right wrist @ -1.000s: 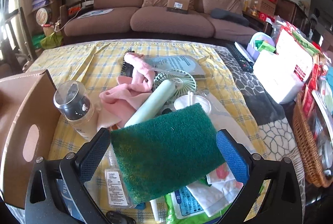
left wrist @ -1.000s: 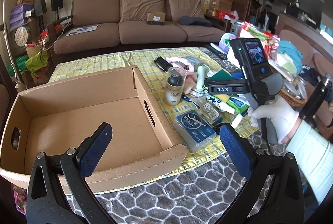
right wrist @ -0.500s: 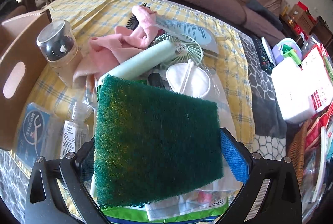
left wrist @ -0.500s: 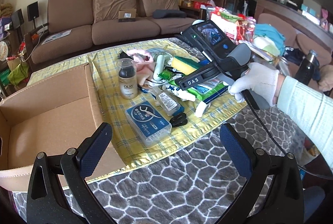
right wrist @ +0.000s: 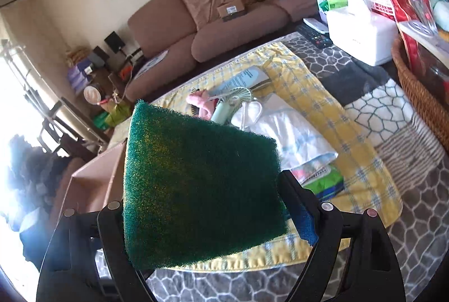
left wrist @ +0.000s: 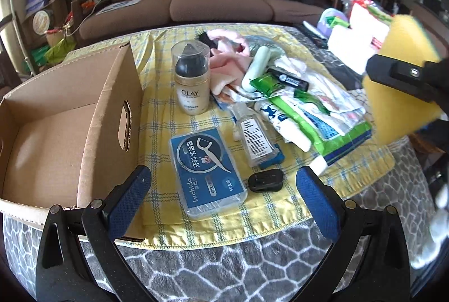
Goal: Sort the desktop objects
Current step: 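Grasp the blue floss-pick box with the left gripper while the right gripper holds the green sponge, then carry the floss box and sponge into the cardboard box and release both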
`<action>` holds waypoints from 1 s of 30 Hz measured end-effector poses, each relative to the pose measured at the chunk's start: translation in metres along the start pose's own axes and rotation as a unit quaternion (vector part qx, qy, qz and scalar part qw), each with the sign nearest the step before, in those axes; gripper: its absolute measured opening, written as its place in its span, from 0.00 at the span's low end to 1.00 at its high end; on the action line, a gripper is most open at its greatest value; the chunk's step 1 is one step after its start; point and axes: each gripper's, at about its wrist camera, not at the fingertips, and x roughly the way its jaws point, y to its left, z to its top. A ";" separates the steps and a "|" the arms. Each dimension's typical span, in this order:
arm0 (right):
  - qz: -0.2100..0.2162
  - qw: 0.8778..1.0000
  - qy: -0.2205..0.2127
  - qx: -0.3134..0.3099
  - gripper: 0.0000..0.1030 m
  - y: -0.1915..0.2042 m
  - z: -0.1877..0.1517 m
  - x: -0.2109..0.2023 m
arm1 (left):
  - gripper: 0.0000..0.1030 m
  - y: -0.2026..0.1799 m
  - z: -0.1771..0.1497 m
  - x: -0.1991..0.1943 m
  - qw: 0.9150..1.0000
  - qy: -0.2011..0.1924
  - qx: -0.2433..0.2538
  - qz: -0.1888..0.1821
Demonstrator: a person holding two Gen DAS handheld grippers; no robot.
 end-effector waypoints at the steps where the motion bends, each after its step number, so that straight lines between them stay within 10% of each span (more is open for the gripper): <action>1: -0.008 1.000 0.006 -0.011 0.83 0.004 -0.002 0.000 | 0.97 -0.004 0.000 0.003 1.000 -0.007 0.003 0.013; 5: -0.005 1.000 -0.001 -0.029 0.83 0.010 -0.004 -0.005 | 0.68 -0.021 -0.001 0.002 0.998 -0.029 0.021 0.051; 12: 0.001 0.999 -0.011 -0.036 0.83 -0.001 0.000 -0.014 | 0.77 -0.014 0.004 0.004 0.997 -0.034 -0.022 0.065; 21: 0.023 0.999 -0.011 -0.025 0.83 -0.003 0.002 -0.015 | 0.72 0.004 -0.015 0.059 0.992 0.078 -0.077 0.068; 30: 0.032 0.999 -0.013 -0.027 0.83 -0.001 0.005 -0.018 | 0.57 0.020 -0.021 0.041 0.993 0.040 -0.109 0.000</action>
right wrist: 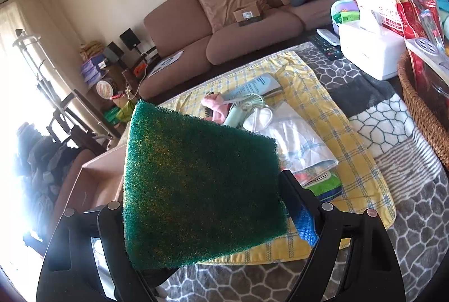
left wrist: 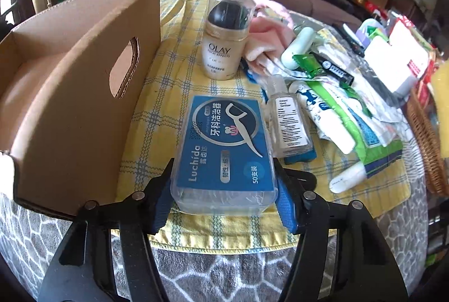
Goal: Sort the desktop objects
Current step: 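Carry the floss box and sponge into the cardboard box and release both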
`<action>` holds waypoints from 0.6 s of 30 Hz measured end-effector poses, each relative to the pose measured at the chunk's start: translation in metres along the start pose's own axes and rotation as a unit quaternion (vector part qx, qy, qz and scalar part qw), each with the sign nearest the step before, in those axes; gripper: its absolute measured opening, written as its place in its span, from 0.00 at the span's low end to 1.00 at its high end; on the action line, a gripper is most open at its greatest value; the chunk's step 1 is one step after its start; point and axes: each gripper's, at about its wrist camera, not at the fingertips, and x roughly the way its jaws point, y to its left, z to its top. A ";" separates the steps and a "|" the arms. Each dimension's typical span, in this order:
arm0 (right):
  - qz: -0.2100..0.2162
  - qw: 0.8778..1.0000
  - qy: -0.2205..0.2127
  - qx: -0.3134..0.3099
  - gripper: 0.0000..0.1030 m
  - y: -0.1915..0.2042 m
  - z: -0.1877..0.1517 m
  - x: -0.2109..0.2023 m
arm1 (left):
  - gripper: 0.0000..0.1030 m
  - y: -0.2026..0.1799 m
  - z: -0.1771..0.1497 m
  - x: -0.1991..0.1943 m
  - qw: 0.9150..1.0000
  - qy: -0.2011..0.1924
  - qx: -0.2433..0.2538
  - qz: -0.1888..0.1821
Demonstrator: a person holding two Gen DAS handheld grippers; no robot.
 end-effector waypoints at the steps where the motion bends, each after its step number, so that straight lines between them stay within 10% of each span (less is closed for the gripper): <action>1: 0.002 1.000 -0.001 0.000 0.83 0.000 0.001 0.000 | 0.56 -0.001 0.001 -0.008 1.000 -0.007 0.008 -0.012; 11: 0.027 0.999 -0.004 -0.032 0.83 0.028 -0.001 0.000 | 0.56 0.023 0.044 -0.096 0.993 -0.040 0.050 -0.104; 18: 0.055 0.993 0.006 -0.101 0.83 0.092 -0.010 0.005 | 0.56 0.118 0.103 -0.170 0.990 -0.076 0.041 -0.109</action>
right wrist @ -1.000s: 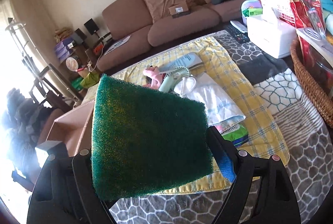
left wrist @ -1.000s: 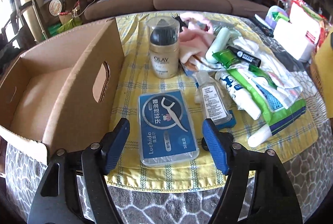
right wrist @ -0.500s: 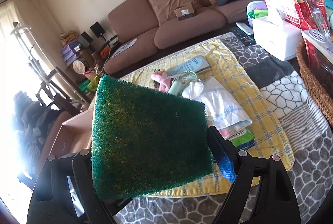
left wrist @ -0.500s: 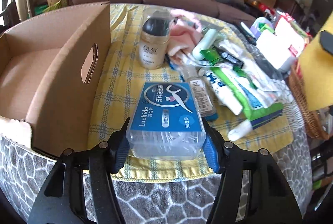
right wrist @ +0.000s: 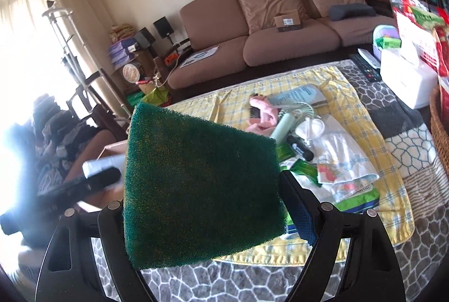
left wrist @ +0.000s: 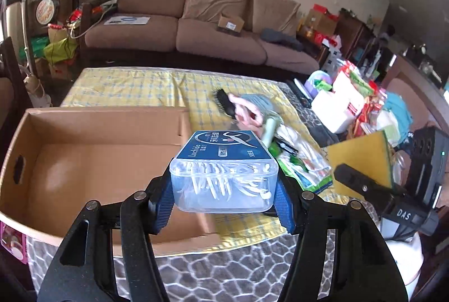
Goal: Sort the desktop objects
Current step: 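Carry the floss box and sponge into the cardboard box and release both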
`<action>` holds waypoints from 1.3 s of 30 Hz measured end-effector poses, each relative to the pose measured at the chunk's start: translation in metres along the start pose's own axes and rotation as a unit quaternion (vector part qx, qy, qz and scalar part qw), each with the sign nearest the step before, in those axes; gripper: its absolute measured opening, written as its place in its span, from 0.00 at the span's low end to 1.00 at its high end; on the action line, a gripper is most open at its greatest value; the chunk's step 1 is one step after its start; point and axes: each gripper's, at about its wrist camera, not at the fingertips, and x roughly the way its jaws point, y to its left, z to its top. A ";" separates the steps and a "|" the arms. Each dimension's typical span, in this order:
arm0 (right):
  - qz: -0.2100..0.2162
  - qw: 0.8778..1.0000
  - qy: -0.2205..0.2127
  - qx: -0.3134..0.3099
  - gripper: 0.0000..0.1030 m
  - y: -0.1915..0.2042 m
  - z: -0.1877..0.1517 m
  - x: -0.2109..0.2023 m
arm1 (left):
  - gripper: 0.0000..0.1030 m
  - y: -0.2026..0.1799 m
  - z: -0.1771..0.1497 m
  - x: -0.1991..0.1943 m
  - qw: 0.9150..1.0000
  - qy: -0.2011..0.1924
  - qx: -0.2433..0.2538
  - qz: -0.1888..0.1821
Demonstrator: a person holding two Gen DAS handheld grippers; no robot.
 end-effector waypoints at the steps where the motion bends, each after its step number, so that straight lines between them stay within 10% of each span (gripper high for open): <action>1: 0.009 1.000 0.004 -0.007 0.83 0.012 0.001 0.006 | 0.56 0.019 0.007 -0.007 1.000 0.000 -0.005 0.008; 8: 0.033 0.990 0.087 -0.104 0.83 0.126 0.001 0.094 | 0.56 0.141 0.024 -0.013 0.996 0.014 -0.023 0.088; 14: -0.008 0.955 0.169 -0.243 0.83 0.222 -0.011 0.188 | 0.56 0.204 0.014 0.019 0.993 0.040 -0.049 0.104; 22: -0.062 0.916 0.258 -0.300 0.84 0.238 -0.030 0.293 | 0.56 0.244 0.007 0.065 0.987 0.092 -0.076 0.107; 39: -0.046 0.935 0.267 -0.230 0.89 0.234 -0.015 0.281 | 0.74 0.265 0.019 -0.013 0.991 0.046 -0.090 0.086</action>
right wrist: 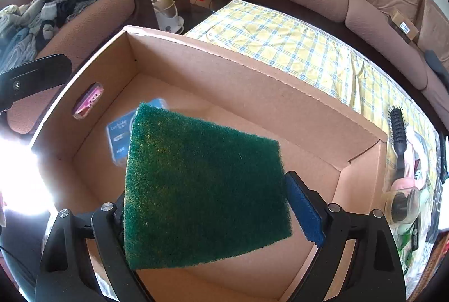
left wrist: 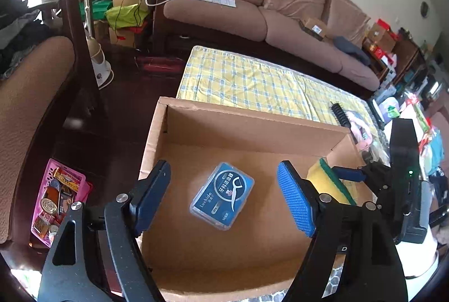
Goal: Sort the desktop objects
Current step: 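Carry the floss box and sponge into the cardboard box and release both, then move the left gripper back toward the hand sanitizer bottle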
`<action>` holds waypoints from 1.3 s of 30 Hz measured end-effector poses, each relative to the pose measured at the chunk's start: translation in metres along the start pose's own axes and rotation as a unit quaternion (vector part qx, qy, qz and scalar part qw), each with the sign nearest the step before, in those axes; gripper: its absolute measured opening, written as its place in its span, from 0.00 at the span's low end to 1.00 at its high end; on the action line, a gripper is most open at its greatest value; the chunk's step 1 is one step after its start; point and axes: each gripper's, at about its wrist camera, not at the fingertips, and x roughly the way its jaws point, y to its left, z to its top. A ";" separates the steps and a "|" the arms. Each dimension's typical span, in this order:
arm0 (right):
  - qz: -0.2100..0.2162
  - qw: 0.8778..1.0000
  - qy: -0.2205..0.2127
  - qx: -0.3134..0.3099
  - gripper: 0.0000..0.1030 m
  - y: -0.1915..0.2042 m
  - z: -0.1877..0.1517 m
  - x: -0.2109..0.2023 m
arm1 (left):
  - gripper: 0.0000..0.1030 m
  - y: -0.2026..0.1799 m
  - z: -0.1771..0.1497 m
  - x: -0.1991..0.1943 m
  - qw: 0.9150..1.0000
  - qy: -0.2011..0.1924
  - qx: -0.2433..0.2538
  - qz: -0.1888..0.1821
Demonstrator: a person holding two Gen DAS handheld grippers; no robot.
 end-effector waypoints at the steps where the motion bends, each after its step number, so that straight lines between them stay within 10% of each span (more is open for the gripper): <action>1: 0.000 1.000 0.000 -0.006 0.89 0.004 -0.001 -0.002 | 0.75 0.000 0.000 -0.002 1.000 0.004 0.001 -0.013; 7: -0.035 0.995 -0.042 -0.081 0.90 0.031 -0.017 -0.026 | 0.75 -0.016 -0.006 -0.002 0.989 0.052 0.000 -0.136; 13: -0.052 0.987 -0.115 -0.099 0.91 0.039 -0.035 -0.055 | 0.76 -0.024 -0.013 0.011 0.960 0.107 -0.075 -0.249; 28: -0.039 0.985 -0.153 0.073 0.91 -0.057 -0.093 -0.131 | 0.86 -0.052 -0.030 -0.016 0.989 0.061 0.013 -0.133; 39: -0.058 0.943 -0.226 0.239 0.91 -0.170 -0.222 -0.218 | 0.99 -0.210 -0.075 -0.041 0.969 0.018 0.182 -0.168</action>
